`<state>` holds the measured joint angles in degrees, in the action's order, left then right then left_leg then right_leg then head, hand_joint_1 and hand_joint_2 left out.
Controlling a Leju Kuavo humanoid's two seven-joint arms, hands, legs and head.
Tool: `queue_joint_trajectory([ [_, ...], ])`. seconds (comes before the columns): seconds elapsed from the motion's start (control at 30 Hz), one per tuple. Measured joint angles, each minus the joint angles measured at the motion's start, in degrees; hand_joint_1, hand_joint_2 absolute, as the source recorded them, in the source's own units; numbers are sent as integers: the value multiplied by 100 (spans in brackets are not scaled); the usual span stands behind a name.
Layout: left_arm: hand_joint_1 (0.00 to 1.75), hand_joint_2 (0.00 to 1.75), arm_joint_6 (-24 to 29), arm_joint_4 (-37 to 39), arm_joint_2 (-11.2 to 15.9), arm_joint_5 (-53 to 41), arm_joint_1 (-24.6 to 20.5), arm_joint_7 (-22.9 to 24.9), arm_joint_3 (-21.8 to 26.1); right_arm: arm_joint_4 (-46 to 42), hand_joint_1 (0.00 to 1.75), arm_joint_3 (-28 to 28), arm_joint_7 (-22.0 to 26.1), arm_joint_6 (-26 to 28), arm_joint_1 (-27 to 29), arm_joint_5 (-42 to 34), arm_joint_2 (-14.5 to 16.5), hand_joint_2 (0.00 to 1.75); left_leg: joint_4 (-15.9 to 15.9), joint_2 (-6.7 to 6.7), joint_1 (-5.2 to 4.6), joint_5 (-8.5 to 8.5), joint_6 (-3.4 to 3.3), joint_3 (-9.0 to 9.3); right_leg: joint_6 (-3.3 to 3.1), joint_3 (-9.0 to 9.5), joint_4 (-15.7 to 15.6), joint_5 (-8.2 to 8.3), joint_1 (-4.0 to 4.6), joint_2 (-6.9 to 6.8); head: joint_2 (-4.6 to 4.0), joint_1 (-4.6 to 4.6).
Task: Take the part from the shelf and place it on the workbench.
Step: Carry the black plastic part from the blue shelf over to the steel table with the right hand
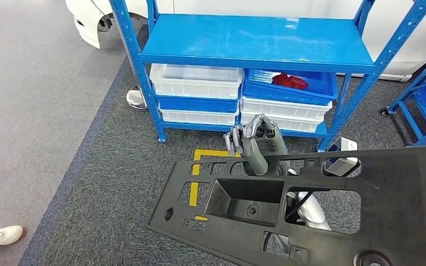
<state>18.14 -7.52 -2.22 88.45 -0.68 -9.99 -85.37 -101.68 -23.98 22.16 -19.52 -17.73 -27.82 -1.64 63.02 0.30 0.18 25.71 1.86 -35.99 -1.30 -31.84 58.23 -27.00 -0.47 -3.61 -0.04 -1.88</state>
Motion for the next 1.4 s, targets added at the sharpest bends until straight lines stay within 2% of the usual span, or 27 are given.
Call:
queue_joint_trajectory([
  [0.07, 0, 175, -1, 0, -1, -14, 32, 15, 0, -8, 175, 17, -1, -14, -1, 2, 0, 175, -431, 123, -26, -114, -99, 207, 61, -8, 17, -17, 31, -59, 0, 1],
  [0.13, 0, 175, -2, 0, -2, -27, 26, 16, 0, -11, 175, 35, -2, -20, -3, 4, 0, 175, -475, 42, -40, -127, -200, 182, 129, -13, 15, -20, 41, -132, 0, 2],
  [0.17, 0, 175, -2, -1, -5, -31, 24, 15, 0, -12, 175, 38, -3, -21, -5, 4, 0, 175, -493, -2, -32, -145, -236, 174, 167, -12, 30, -37, 31, -132, 0, 2],
  [0.2, 0, 175, -2, -1, -8, -31, 19, 13, 0, -15, 175, 41, -3, -23, -6, 5, 0, 175, -514, -43, -26, -167, -273, 169, 200, -42, 105, -104, 23, -69, 0, 2],
  [0.27, 0, 175, -2, -1, -13, -32, 5, 9, 0, -26, 175, 52, -5, -27, 0, 6, -1, 175, -544, -117, -12, -205, -331, 158, 245, -253, 586, -416, 9, 159, 0, 2],
  [0.33, 0, 175, -3, 0, -13, -33, -7, 7, 0, -31, 175, 71, -7, -28, 21, 7, -3, 175, -541, -212, -25, -222, -359, 127, 250, -616, 1354, -778, 11, 306, 0, 2],
  [0.37, 0, 175, -6, 0, -14, -33, -14, 5, 0, -31, 175, 79, -10, -28, 32, 7, -3, 175, -538, -273, -31, -229, -363, 114, 244, -740, 1608, -845, 12, 326, 0, 2],
  [0.4, 0, 175, -10, 0, -14, -33, -21, 3, 0, -31, 175, 84, -13, -28, 39, 8, -3, 175, -533, -336, -35, -235, -364, 106, 231, -758, 1643, -792, 12, 337, 0, 2],
  [0.43, 0, 175, -15, -1, -14, -33, -31, 2, 0, -31, 175, 87, -16, -32, 42, 8, -3, 175, -525, -405, -38, -240, -361, 103, 211, -660, 1444, -634, 13, 358, 0, 2],
  [0.47, 0, 175, -21, -1, -14, -33, -41, 2, 0, -31, 175, 91, -19, -37, 41, 8, -3, 175, -514, -474, -39, -244, -354, 102, 185, -474, 1070, -421, 14, 416, 0, 2],
  [0.53, 0, 175, -31, -2, -21, -34, -62, 2, 0, -33, 175, 103, -20, -54, 39, 8, -3, 175, -485, -605, -40, -257, -325, 86, 138, -121, 323, -126, 16, 660, 0, 2],
  [0.6, 0, 175, -37, -1, -26, -35, -75, -2, 0, -38, 175, 116, -20, -73, 42, 9, -4, 175, -477, -712, -32, -282, -268, 48, 113, -15, 54, -67, 27, 778, 0, 2],
  [0.67, 0, 175, -38, 0, -20, -34, -80, -11, 0, -42, 175, 123, -19, -99, 44, 17, -3, 175, -497, -809, -27, -313, -201, 18, 73, -9, 20, -24, 14, 653, 0, 2],
  [0.73, 0, 175, -29, 0, -11, -33, -73, -19, 0, -45, 175, 124, -10, -122, 53, 47, 3, 175, -335, -670, -48, -201, -146, -74, 12, 19, -40, 17, -18, 519, 0, 0],
  [0.8, 0, 175, -14, 0, -4, -33, -66, -22, 0, -54, 175, 130, 20, -128, 86, 93, 10, 175, 200, -394, -55, 114, -102, -327, -20, 34, -67, 29, -18, 394, 0, -2],
  [0.83, 0, 175, -8, 0, -3, -33, -65, -23, 0, -59, 175, 133, 34, -128, 101, 109, 11, 175, 448, -328, -47, 247, -85, -444, -25, 34, -67, 28, -12, 350, 0, -1],
  [0.97, 0, 175, 7, 0, -2, -33, -71, -15, 0, -71, 175, 137, 56, -126, 152, 136, 10, 175, 839, -280, -40, 402, -61, -631, -27, 33, -66, 24, -6, 272, 0, -2],
  [1.0, 0, 175, 16, 0, -2, -33, -62, 13, 0, -110, 175, 139, 79, -126, 216, 160, 8, 175, 701, -218, -26, 293, -49, -538, -17, 40, -62, 12, -6, 184, 0, -2],
  [1.03, 0, 175, 25, 0, -2, -33, -40, 45, 0, -160, 175, 140, 106, -126, 291, 183, 5, 175, 421, -79, -15, 160, -44, -365, 3, 55, -57, -7, 1, 89, 0, -2],
  [1.1, 0, 175, 34, 0, -5, -27, 15, 95, 0, -291, 175, 146, 175, -129, 455, 234, -2, 175, -332, 146, -15, -155, -95, 77, 66, 82, -42, -56, 29, -87, 0, -1],
  [1.13, 0, 175, 33, 0, -8, -20, 31, 90, 0, -336, 175, 149, 202, -133, 513, 253, -4, 175, -476, 182, -27, -173, -138, 153, 98, 90, -39, -72, 43, -122, 0, 1],
  [1.2, 0, 175, 25, 0, -10, 0, 30, 43, 0, -413, 175, 152, 263, -150, 630, 310, -9, 175, -497, 61, -39, -179, -222, 142, 161, 103, -42, -94, 47, -213, 0, 3],
  [1.23, 0, 175, 17, 0, -11, 8, 31, 13, 0, -450, 175, 151, 292, -163, 690, 337, -11, 175, -515, 10, -36, -191, -255, 141, 198, 109, -16, -127, 33, -190, 0, 4],
  [1.27, 0, 175, 10, 0, -14, 15, 29, -16, 0, -493, 175, 151, 321, -180, 749, 361, -14, 175, -534, -37, -29, -204, -289, 143, 228, 80, 80, -207, 20, -95, 0, 4],
  [1.33, 0, 175, 1, 0, -20, 21, 24, -55, 0, -564, 175, 152, 363, -207, 869, 395, -27, 175, -558, -123, -13, -225, -340, 145, 266, -155, 620, -533, -5, 192, 0, 4],
  [1.37, 0, 175, -1, 0, -22, 21, 20, -66, 0, -585, 175, 154, 376, -215, 931, 408, -39, 175, -556, -174, -16, -229, -357, 137, 271, -355, 1024, -728, -4, 288, 0, 4],
  [1.4, 0, 175, -3, 0, -26, 22, 16, -75, 0, -593, 175, 159, 384, -217, 992, 417, -54, 175, -554, -233, -21, -232, -366, 130, 271, -547, 1393, -867, -4, 323, 0, 4],
])
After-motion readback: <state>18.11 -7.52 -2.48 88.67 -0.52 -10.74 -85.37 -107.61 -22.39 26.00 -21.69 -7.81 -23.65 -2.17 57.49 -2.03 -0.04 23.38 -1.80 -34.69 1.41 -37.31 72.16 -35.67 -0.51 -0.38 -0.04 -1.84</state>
